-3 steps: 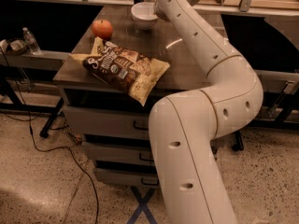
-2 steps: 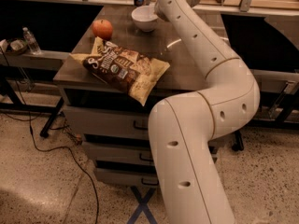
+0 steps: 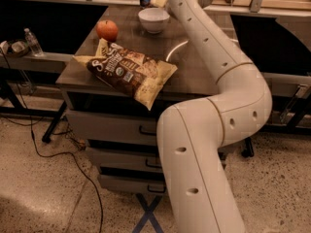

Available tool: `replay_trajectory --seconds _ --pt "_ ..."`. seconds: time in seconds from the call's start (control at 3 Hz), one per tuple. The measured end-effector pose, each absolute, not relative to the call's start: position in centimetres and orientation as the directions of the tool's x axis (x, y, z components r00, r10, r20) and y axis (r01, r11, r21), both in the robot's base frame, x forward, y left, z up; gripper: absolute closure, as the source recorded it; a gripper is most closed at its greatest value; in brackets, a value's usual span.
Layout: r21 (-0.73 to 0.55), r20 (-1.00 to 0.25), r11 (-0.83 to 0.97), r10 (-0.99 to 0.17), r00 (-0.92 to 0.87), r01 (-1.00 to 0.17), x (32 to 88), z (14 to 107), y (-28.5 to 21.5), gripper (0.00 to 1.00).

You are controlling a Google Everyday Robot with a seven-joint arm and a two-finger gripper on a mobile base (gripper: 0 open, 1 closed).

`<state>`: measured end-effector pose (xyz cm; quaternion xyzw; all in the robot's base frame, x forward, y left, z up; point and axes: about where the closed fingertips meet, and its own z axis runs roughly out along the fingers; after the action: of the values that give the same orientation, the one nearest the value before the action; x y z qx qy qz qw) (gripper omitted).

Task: Move white bowl near redbull can

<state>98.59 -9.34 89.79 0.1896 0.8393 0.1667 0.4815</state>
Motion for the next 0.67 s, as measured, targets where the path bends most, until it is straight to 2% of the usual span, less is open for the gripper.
replay_trajectory --seconds 0.33,0.67 --pt "0.485 -0.788 0.859 0.51 -0.345 0.161 98.3 94.6 -14.0 0.0" --pt "0.51 -0.838 0.844 0.531 -0.124 0.168 95.6 103.3 -21.3 0.0"
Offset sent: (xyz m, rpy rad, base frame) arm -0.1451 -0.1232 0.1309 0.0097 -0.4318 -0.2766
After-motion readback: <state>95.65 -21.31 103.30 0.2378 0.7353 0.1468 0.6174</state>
